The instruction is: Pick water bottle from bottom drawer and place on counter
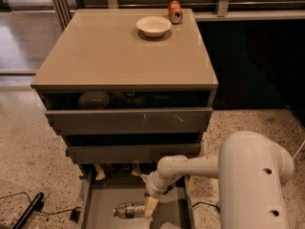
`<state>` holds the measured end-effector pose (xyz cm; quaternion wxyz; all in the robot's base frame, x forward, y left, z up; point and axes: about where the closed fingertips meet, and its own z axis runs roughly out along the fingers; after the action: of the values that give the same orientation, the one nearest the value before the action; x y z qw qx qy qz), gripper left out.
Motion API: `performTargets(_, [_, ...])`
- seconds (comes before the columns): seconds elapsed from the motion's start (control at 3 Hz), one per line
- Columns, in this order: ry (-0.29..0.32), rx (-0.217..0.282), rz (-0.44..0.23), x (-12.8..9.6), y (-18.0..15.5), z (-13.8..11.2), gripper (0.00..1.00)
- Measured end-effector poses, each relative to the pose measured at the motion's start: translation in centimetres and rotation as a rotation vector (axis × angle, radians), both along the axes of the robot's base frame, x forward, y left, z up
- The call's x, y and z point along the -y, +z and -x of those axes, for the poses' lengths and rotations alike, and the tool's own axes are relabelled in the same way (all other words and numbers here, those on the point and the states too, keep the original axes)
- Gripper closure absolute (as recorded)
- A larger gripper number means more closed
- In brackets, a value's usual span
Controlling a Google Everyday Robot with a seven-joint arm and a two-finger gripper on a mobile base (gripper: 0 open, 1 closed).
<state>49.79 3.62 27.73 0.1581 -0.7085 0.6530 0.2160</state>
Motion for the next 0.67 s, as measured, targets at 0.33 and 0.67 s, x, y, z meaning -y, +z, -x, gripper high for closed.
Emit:
performTargets(0.33, [-0.024, -0.043, -0.006, -0.33, -5.53, 0.59, 0.0])
performTargets(0.67, [-0.024, -0.043, -0.006, -0.33, -5.54, 0.59, 0.0])
